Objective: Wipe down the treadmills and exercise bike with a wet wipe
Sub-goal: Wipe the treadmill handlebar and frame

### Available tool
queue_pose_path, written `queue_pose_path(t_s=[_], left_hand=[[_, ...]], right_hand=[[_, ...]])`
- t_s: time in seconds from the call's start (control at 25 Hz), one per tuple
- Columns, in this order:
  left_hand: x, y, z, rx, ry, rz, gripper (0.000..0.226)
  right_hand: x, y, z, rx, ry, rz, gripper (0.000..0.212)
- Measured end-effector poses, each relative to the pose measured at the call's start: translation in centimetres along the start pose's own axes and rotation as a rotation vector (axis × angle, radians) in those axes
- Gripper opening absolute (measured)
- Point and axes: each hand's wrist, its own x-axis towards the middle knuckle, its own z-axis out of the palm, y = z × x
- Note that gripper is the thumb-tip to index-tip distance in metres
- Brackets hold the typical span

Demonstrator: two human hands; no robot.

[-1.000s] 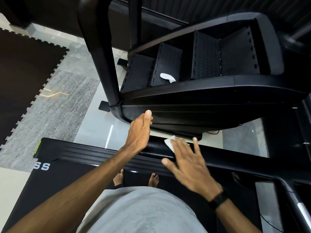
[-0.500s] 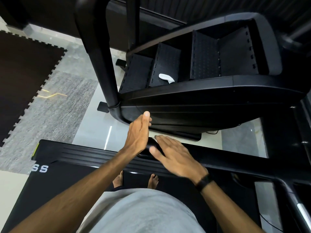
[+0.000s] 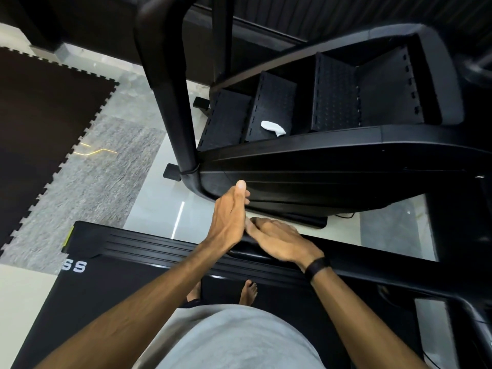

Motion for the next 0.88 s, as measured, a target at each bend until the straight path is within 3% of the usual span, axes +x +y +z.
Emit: queue_pose_path(t_s=[0.08,0.16,0.32,0.4,0.52,0.64,0.76,0.88], left_hand=[[0.1,-0.1,0.0,-0.027,0.013,-0.013,0.073],[0.1,-0.2,0.1,-0.041,0.025,-0.028,0.07],[0.3,-0.5,0.2,-0.077,0.038,-0.026,0.073],[0.5,-0.7,0.3,-0.087,0.043,-0.009,0.078],[0.6,-0.7,0.2,-0.147,0.053,-0.03,0.082],[0.4,-0.7,-0.1,-0.211,0.079,-0.025,0.082],[0.4,-0.6,-0.3,-0.28,0.112,-0.02,0.081],[0.3,-0.6,-0.1,-0.299,0.119,-0.015,0.08]], right_hand=[[-2.7,0.0,1.4,-0.114,0.064,-0.095,0.074],[-5.5,1.7,1.5,-0.204,0.084,-0.101,0.089],[-3.7,4.6,-0.6,-0.111,0.074,0.145,0.104],[-0.6,3.2,-1.3,-0.009,-0.032,0.21,0.098],[1.9,-0.4,-0.7,0.032,-0.088,0.068,0.087],[-0.6,-1.6,1.4,-0.002,0.047,-0.134,0.07],[-4.7,0.9,1.9,-0.196,0.087,-0.165,0.082],[-3.6,3.5,0.5,-0.207,0.085,0.034,0.102]])
